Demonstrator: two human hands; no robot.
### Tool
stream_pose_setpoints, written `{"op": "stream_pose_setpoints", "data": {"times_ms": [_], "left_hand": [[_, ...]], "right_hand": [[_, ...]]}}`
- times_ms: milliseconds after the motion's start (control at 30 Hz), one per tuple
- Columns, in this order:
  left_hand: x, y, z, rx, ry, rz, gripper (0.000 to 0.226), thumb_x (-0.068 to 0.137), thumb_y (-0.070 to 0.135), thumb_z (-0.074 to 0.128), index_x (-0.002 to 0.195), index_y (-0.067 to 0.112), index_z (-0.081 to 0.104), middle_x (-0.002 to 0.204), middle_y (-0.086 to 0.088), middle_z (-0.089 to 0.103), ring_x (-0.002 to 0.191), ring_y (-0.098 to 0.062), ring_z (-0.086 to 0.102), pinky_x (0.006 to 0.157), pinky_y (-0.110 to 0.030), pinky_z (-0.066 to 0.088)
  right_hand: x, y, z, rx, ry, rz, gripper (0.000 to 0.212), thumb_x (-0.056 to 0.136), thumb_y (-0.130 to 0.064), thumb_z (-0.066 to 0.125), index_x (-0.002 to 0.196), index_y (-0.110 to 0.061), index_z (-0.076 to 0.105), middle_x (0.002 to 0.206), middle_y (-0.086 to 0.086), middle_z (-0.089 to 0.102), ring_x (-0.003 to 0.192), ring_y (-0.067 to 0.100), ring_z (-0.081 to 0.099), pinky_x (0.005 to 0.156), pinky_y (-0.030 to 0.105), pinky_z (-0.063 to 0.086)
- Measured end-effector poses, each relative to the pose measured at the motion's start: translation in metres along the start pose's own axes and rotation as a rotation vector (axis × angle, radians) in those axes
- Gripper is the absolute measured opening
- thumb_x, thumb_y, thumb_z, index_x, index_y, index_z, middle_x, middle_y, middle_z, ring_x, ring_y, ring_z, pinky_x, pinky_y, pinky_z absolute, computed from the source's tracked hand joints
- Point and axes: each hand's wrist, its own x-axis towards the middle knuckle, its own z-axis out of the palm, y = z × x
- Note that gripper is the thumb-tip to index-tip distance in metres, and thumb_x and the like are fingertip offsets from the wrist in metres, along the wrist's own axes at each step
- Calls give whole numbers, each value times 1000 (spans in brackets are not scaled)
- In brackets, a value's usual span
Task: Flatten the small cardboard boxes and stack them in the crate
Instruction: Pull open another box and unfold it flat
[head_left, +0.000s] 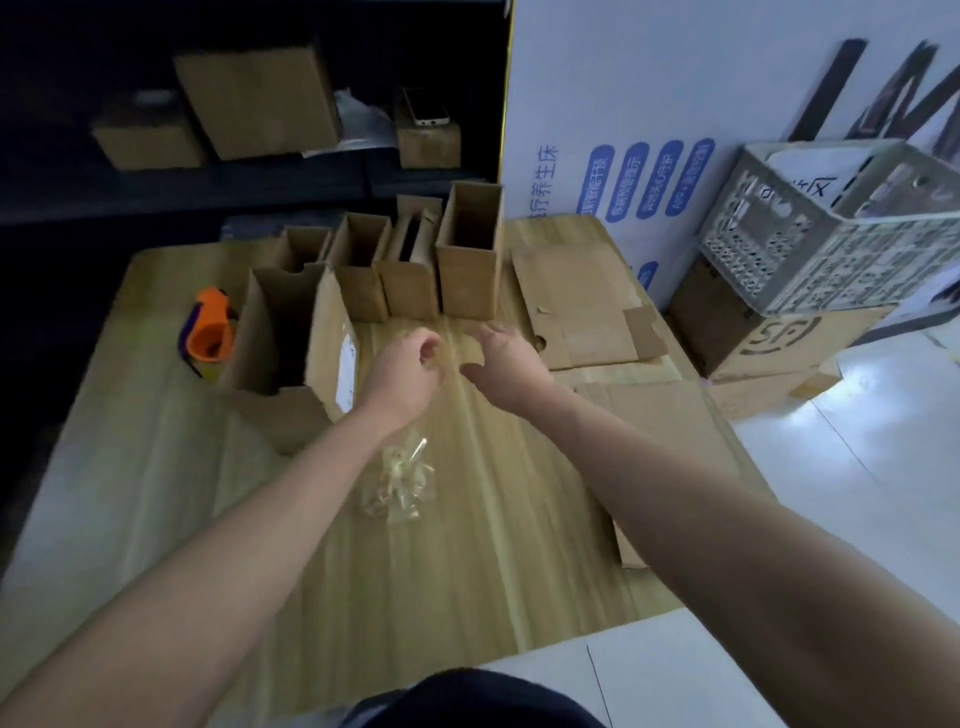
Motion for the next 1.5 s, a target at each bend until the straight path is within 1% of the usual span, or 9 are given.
{"op": "stream_pose_setpoints", "data": {"times_ms": [233,367,667,800,867,1000,1333,1400,1500], "left_hand": [[-29,-68,-100,18,220,47,26,90,12,60,116,13,62,111,-4,62,101,-16,58,83,-25,46],[-42,-97,-129,3,252,28,27,89,6,60,116,8,61,112,-9,63,105,-19,58,88,-26,46],[-48,-112,-149,18,316,10,43,89,19,64,129,11,51,132,-8,46,124,-24,44,105,-36,38],[-37,-96,-148,5,356,41,88,71,39,79,141,14,32,144,-8,27,132,-26,31,110,-47,30],[-30,-86,-143,7,275,68,108,62,47,82,146,17,21,149,-9,18,137,-26,23,112,-46,24],[-18,-62,-120,-22,42,138,128,54,54,84,150,26,3,156,-3,3,143,-24,6,116,-46,14],[-13,10,-28,-97,-423,351,125,52,46,85,147,38,4,148,6,13,138,-17,11,112,-40,19],[-13,24,-11,-88,-439,381,121,52,44,84,147,35,8,145,4,19,136,-19,16,110,-36,22],[-16,38,11,-17,-526,406,124,53,41,87,148,31,8,147,1,20,137,-20,18,114,-39,24]], "right_hand": [[27,-125,40,-79,-131,-281,68,89,-33,62,148,-27,28,156,3,22,146,29,5,116,46,16],[44,-160,68,-297,-223,-247,53,89,-39,61,139,-31,47,160,2,6,145,32,-11,116,51,1],[55,-182,53,88,179,-204,18,94,-27,53,99,-19,68,117,3,62,136,23,31,118,46,10],[49,-179,7,493,323,-18,18,95,-25,52,89,-11,63,82,1,59,85,18,57,82,36,47],[44,-164,-15,581,383,94,23,95,-26,50,74,-17,55,71,-3,53,69,15,52,56,26,38],[19,-114,-48,701,504,300,33,93,-24,49,62,-14,50,61,-3,48,58,12,45,53,28,33],[-73,25,-71,733,693,674,23,87,-21,52,70,-8,59,66,4,49,65,18,44,58,30,33],[-87,44,-72,568,648,678,16,87,-23,55,87,-9,60,85,6,59,79,21,51,64,29,39],[-105,62,-77,161,371,519,65,80,-38,69,136,-17,42,141,7,38,132,28,31,109,42,29]]}}
